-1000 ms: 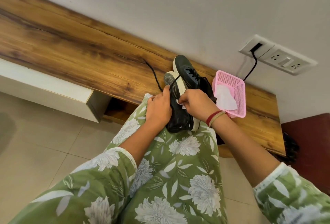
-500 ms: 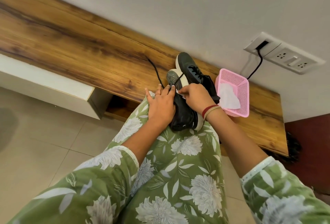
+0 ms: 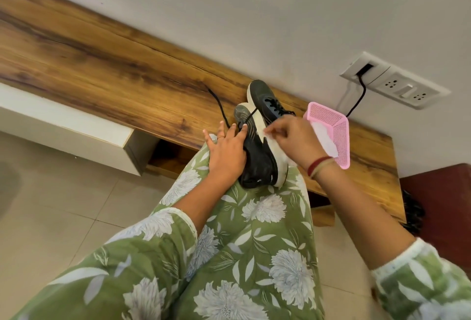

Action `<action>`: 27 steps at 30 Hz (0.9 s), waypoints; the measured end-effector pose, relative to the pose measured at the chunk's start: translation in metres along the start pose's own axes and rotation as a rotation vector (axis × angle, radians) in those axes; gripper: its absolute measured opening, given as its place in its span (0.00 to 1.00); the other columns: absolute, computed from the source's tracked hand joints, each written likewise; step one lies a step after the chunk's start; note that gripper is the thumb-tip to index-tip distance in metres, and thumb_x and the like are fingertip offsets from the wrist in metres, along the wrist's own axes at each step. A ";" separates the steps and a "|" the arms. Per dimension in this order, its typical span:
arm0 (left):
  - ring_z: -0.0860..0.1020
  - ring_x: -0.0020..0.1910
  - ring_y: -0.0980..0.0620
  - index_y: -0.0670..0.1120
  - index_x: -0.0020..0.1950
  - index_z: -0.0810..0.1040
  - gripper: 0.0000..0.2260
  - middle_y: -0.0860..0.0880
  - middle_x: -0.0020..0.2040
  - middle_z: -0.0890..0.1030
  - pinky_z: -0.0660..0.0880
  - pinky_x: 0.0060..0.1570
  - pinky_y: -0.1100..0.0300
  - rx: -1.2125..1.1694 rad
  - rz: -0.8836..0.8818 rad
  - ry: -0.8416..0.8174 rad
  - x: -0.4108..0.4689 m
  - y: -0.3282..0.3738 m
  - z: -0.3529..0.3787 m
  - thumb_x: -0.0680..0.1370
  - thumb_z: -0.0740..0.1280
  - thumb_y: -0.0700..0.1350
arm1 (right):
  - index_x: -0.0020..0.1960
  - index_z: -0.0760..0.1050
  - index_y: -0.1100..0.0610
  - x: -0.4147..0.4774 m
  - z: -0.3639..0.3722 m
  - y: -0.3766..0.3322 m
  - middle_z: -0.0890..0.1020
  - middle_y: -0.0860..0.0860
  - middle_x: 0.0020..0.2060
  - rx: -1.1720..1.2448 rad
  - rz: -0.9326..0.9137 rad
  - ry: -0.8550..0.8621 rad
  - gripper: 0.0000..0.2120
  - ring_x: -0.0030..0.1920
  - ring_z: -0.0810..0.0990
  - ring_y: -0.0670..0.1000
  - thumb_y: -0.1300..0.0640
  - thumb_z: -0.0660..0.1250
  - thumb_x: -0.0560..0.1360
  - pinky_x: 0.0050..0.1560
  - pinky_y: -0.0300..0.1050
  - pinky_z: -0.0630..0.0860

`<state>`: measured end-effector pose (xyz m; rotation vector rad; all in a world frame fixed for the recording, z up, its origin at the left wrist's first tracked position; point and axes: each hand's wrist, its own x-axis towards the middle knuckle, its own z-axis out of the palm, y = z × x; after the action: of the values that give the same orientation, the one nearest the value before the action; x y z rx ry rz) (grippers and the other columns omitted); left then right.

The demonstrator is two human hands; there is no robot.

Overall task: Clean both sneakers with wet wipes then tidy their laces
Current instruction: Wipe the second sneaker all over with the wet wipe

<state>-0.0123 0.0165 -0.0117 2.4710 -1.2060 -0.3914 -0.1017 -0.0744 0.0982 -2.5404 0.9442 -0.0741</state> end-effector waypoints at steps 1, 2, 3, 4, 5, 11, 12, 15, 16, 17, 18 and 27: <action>0.48 0.77 0.43 0.53 0.77 0.54 0.27 0.47 0.77 0.58 0.41 0.69 0.32 0.000 0.002 -0.002 0.000 0.000 0.000 0.79 0.59 0.44 | 0.50 0.83 0.57 0.012 0.002 0.002 0.83 0.53 0.50 0.005 0.036 0.072 0.10 0.50 0.79 0.51 0.65 0.65 0.75 0.54 0.39 0.71; 0.48 0.77 0.43 0.53 0.77 0.54 0.27 0.47 0.77 0.58 0.41 0.69 0.32 0.002 0.003 -0.004 0.000 0.001 0.000 0.79 0.58 0.44 | 0.50 0.83 0.57 0.023 0.006 0.004 0.83 0.53 0.50 0.001 0.051 0.078 0.10 0.51 0.79 0.52 0.65 0.64 0.75 0.55 0.39 0.71; 0.48 0.77 0.43 0.52 0.77 0.53 0.27 0.47 0.77 0.57 0.41 0.69 0.32 0.008 0.003 -0.007 0.000 0.001 -0.001 0.79 0.58 0.44 | 0.50 0.83 0.56 0.031 0.013 0.003 0.84 0.53 0.49 -0.012 0.051 0.031 0.10 0.52 0.80 0.52 0.64 0.64 0.75 0.56 0.38 0.70; 0.48 0.77 0.44 0.51 0.77 0.54 0.27 0.47 0.77 0.57 0.42 0.69 0.32 0.016 0.000 -0.005 0.000 0.001 0.000 0.80 0.58 0.45 | 0.50 0.83 0.56 0.036 0.023 0.002 0.84 0.52 0.49 -0.037 0.037 -0.038 0.10 0.52 0.80 0.52 0.64 0.65 0.75 0.56 0.39 0.71; 0.48 0.77 0.44 0.50 0.77 0.53 0.27 0.47 0.77 0.57 0.42 0.69 0.31 0.024 -0.007 -0.001 0.000 0.001 0.000 0.80 0.58 0.45 | 0.51 0.83 0.55 0.036 0.033 0.002 0.84 0.53 0.49 -0.075 0.015 -0.090 0.10 0.52 0.80 0.53 0.63 0.65 0.75 0.57 0.42 0.73; 0.49 0.77 0.43 0.51 0.77 0.52 0.27 0.46 0.77 0.58 0.40 0.67 0.29 0.076 -0.006 0.006 -0.001 0.002 0.001 0.80 0.58 0.45 | 0.52 0.79 0.57 -0.003 0.051 0.009 0.80 0.56 0.47 -0.242 -0.078 -0.001 0.10 0.50 0.76 0.59 0.63 0.60 0.77 0.49 0.53 0.74; 0.49 0.77 0.43 0.51 0.77 0.52 0.27 0.46 0.77 0.58 0.40 0.66 0.29 0.072 -0.006 0.005 -0.001 0.002 0.001 0.80 0.58 0.44 | 0.51 0.79 0.58 -0.012 0.050 0.009 0.80 0.55 0.46 -0.241 -0.100 0.021 0.09 0.48 0.76 0.58 0.64 0.61 0.76 0.47 0.51 0.73; 0.48 0.77 0.43 0.51 0.77 0.52 0.30 0.46 0.77 0.57 0.39 0.66 0.29 0.074 -0.003 0.001 -0.002 0.002 0.000 0.79 0.61 0.44 | 0.47 0.79 0.58 -0.036 0.050 0.004 0.80 0.54 0.41 -0.275 -0.195 0.033 0.10 0.45 0.75 0.57 0.69 0.63 0.73 0.43 0.48 0.70; 0.48 0.77 0.43 0.52 0.77 0.52 0.30 0.46 0.77 0.57 0.40 0.67 0.30 0.077 -0.002 -0.002 -0.002 0.001 0.000 0.79 0.62 0.44 | 0.47 0.80 0.57 -0.040 0.049 0.002 0.80 0.53 0.42 -0.271 -0.216 -0.004 0.10 0.45 0.76 0.57 0.69 0.63 0.73 0.44 0.48 0.71; 0.48 0.77 0.43 0.52 0.77 0.51 0.30 0.46 0.77 0.57 0.40 0.67 0.30 0.078 -0.003 -0.005 -0.002 0.001 -0.001 0.79 0.62 0.44 | 0.47 0.80 0.57 -0.041 0.044 0.000 0.80 0.53 0.43 -0.240 -0.213 -0.057 0.11 0.47 0.76 0.56 0.68 0.63 0.73 0.46 0.48 0.72; 0.47 0.77 0.43 0.52 0.77 0.51 0.30 0.46 0.77 0.56 0.40 0.67 0.30 0.074 -0.004 -0.008 -0.003 0.000 -0.001 0.79 0.62 0.44 | 0.47 0.81 0.56 -0.039 0.039 -0.001 0.81 0.52 0.44 -0.185 -0.184 -0.105 0.10 0.48 0.77 0.55 0.67 0.63 0.74 0.49 0.49 0.74; 0.47 0.77 0.44 0.52 0.78 0.52 0.27 0.47 0.77 0.56 0.39 0.68 0.31 0.060 -0.002 -0.015 -0.001 0.000 -0.001 0.80 0.58 0.45 | 0.58 0.79 0.53 0.009 0.050 -0.006 0.81 0.56 0.50 -0.182 -0.045 -0.059 0.14 0.53 0.78 0.58 0.62 0.60 0.77 0.54 0.50 0.75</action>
<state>-0.0128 0.0173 -0.0107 2.5245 -1.2395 -0.3801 -0.0814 -0.0571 0.0545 -2.7140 0.9085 0.0769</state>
